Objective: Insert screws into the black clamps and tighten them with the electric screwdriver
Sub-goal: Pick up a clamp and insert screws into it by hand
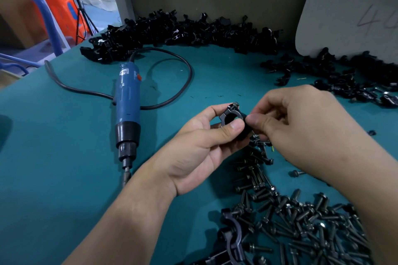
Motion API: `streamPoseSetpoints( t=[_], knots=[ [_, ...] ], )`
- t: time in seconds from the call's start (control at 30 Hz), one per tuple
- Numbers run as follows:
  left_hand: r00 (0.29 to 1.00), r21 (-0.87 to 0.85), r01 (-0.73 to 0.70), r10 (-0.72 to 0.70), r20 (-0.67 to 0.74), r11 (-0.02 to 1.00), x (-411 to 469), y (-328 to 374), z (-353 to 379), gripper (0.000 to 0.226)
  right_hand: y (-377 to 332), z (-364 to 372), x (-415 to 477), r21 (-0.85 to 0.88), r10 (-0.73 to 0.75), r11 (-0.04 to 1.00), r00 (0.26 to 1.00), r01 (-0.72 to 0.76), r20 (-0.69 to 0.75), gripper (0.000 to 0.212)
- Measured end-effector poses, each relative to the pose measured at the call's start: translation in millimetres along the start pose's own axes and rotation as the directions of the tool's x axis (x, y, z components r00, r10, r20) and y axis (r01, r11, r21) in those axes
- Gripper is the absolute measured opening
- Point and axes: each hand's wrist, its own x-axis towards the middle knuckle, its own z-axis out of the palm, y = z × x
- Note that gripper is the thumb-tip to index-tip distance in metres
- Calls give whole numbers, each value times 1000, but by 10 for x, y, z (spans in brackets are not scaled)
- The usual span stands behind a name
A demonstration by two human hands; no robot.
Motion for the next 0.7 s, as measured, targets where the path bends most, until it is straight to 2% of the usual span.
streamPoseSetpoints(
  t=[0.2,0.37,0.5,0.57,0.7],
  knots=[
    [999,45,14,-13,-32,999,-3,4,52,63,-51,21,-14,-149,-36,988,997,45,64,30],
    [1000,64,11,-9,-20,998,-10,-3,49,60,-68,-7,-35,-154,-3,988,990,25,143,48],
    [1000,38,7,-8,14,999,-9,-6,24,55,-64,-58,-47,-167,18,986,986,10,166,54],
    [1000,27,3,-3,24,1000,-5,4,13,56,-65,-80,-58,-158,28,987,982,2,188,53],
    [1000,14,1,-2,20,1000,7,-7,-13,47,-26,-81,-43,-155,11,988,975,25,222,37]
  ],
)
